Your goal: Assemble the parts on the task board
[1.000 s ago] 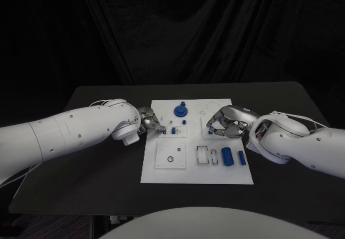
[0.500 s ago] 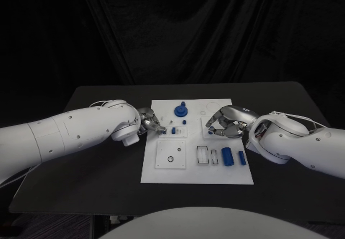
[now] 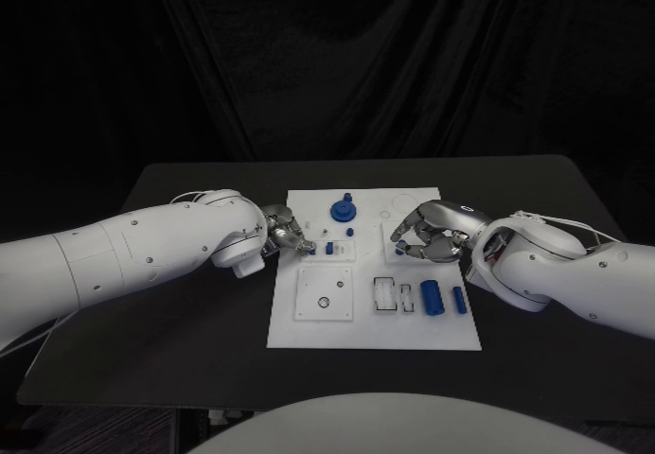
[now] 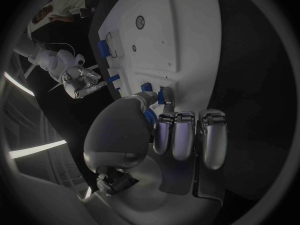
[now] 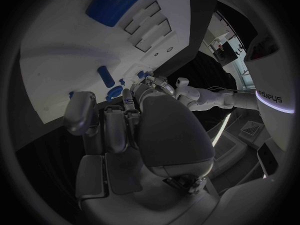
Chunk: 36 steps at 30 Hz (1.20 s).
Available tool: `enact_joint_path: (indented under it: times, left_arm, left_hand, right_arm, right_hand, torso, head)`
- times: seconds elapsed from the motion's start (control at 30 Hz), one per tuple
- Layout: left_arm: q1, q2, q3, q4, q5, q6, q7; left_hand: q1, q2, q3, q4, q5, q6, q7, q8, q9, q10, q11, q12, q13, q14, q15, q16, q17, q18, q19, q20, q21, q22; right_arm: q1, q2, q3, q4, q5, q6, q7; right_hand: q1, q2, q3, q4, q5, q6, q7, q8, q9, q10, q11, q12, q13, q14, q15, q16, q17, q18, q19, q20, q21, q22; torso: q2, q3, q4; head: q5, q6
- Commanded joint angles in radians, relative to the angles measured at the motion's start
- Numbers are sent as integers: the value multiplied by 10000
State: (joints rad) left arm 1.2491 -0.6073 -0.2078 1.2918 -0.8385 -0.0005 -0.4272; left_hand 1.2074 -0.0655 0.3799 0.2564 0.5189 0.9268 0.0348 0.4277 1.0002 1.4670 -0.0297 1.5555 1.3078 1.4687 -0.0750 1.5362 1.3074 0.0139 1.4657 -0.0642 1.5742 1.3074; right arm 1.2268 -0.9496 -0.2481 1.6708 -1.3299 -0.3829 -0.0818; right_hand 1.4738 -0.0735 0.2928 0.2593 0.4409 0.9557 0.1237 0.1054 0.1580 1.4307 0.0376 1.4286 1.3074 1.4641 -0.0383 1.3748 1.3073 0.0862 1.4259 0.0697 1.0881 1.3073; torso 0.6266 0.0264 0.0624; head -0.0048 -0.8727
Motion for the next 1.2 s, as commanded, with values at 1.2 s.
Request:
enact_joint_path:
  times: [1.2]
  left_arm:
    - [-162,-33,-29,51,-48,536,58]
  left_hand:
    - [-256,51,-222,-53,-1185,-220,75,-128,52,895,20,-56,2482,685,22,-74,1724,-139,1051,-27,-34,2634]
  right_arm:
    - [-29,35,5,-40,-6,174,-281]
  right_hand:
    - [41,-27,84,11,31,15,7,-71,-15,-55,-9,-52,780,415,18,-85,33,94,-92,-5,-84,1316]
  torso:
    - [0,0,0]
  head:
    - [22,1]
